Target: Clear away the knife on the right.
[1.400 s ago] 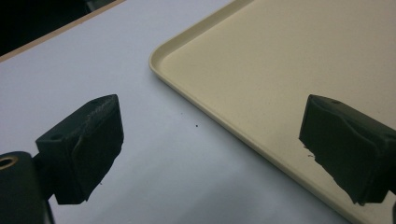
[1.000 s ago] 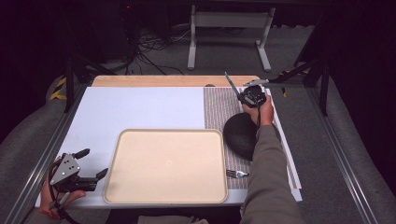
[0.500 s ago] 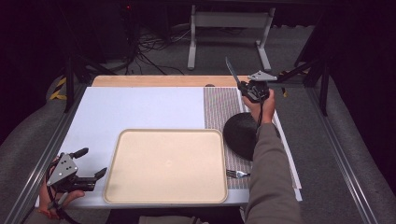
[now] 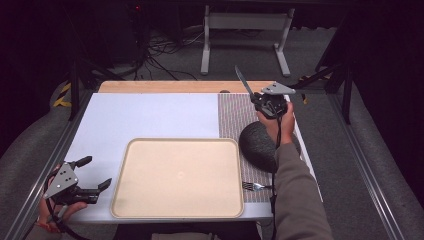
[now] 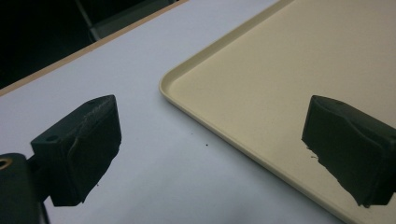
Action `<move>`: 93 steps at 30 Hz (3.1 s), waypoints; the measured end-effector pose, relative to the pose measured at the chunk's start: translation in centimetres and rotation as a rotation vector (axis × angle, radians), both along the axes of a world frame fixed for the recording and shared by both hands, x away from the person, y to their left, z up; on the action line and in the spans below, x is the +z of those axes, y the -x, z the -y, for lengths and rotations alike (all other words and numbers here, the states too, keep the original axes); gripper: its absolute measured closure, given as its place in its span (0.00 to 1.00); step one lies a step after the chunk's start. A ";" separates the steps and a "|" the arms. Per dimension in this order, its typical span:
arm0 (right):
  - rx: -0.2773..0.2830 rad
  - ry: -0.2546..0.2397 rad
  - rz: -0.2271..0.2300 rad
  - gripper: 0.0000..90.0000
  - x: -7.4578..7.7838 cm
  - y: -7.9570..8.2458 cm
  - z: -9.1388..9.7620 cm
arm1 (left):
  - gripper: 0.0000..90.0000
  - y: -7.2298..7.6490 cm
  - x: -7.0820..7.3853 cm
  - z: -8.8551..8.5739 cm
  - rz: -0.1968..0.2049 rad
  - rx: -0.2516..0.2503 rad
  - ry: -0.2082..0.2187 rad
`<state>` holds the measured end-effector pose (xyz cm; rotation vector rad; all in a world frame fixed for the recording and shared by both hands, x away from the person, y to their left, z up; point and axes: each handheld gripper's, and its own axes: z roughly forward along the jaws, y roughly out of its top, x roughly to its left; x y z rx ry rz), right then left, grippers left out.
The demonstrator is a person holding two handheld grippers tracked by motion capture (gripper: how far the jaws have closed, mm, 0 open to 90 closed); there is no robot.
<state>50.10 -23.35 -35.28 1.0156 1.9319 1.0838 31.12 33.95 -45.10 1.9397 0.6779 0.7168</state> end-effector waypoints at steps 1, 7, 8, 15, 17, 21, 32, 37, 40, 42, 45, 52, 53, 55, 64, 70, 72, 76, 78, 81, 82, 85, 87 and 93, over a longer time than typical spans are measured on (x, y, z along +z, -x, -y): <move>0.002 -0.003 -0.004 0.87 0.0 0.4 -0.1 | 0.06 0.0 0.0 0.0 0.004 0.000 0.001; 0.019 -0.013 -0.011 0.87 0.0 2.6 -0.8 | 0.06 -0.1 0.1 0.1 0.005 -0.002 0.008; 0.029 -0.011 -0.013 0.87 0.0 3.4 -1.1 | 0.06 -0.1 0.1 0.1 0.006 -0.001 0.009; 0.070 -0.002 -0.024 0.87 0.2 6.0 -2.5 | 0.07 0.1 0.0 0.2 0.012 0.001 0.022; 0.083 -0.007 -0.024 0.87 0.2 6.8 -2.7 | 0.07 0.2 0.1 0.2 0.015 0.004 0.007; 0.109 -0.015 -0.009 0.87 0.0 8.5 -3.2 | 0.08 0.3 0.0 0.4 0.015 0.012 -0.005; 0.161 -0.032 -0.032 0.87 -1.0 11.8 -4.4 | 0.08 0.3 0.0 0.4 0.016 0.005 -0.013; 0.183 -0.025 -0.038 0.87 -1.2 12.9 -4.8 | 0.08 0.4 0.0 0.4 0.008 0.005 -0.017; 0.206 -0.018 -0.047 0.87 -1.4 13.6 -5.2 | 0.08 0.4 -0.1 0.5 0.013 0.002 -0.015; 0.221 -0.016 -0.055 0.87 -1.5 13.9 -5.4 | 0.08 0.4 -0.1 0.5 0.018 0.001 -0.025; 0.239 -0.015 -0.069 0.87 -1.9 14.3 -5.8 | 0.08 0.3 -0.1 0.5 0.020 0.002 -0.031; 0.292 -0.012 -0.128 0.87 -3.5 15.3 -7.3 | 0.08 0.2 -0.1 0.6 0.016 -0.006 -0.020; 0.300 -0.003 -0.134 0.87 -3.7 15.4 -7.6 | 0.08 0.3 -0.1 0.6 0.019 -0.006 -0.022; 0.315 0.015 -0.144 0.87 -4.1 15.8 -8.1 | 0.08 0.3 -0.1 0.6 0.020 -0.006 -0.014; 0.343 0.037 -0.172 0.87 -5.2 16.8 -8.9 | 0.07 0.4 -0.1 0.7 0.019 -0.021 -0.001; 0.362 0.073 -0.205 0.87 -6.3 17.4 -9.5 | 0.07 0.5 -0.1 0.8 0.017 -0.018 -0.003; 0.370 0.077 -0.214 0.87 -6.6 17.6 -9.7 | 0.07 0.5 -0.1 0.8 0.016 -0.012 -0.013; 0.379 0.089 -0.238 0.87 -7.1 17.8 -10.1 | 0.07 0.5 -0.1 0.8 0.019 -0.005 -0.025; 0.379 0.093 -0.242 0.87 -7.3 17.8 -10.2 | 0.07 0.5 -0.1 0.9 0.016 -0.006 -0.027; 0.383 0.099 -0.255 0.87 -7.6 17.9 -10.3 | 0.07 0.5 -0.1 0.9 0.016 -0.007 -0.026; 0.383 0.104 -0.259 0.87 -7.8 17.9 -10.4 | 0.07 0.5 -0.1 0.9 0.016 -0.005 -0.026; 0.387 0.119 -0.274 0.87 -8.3 17.8 -10.6 | 0.07 0.5 -0.1 0.9 0.015 -0.007 -0.026; 0.383 0.121 -0.284 0.87 -8.5 17.9 -10.7 | 0.08 0.5 -0.1 0.9 0.013 -0.008 -0.027; 0.381 0.147 -0.333 0.87 -9.4 18.0 -11.0 | 0.08 0.5 -0.1 0.9 0.012 -0.006 -0.035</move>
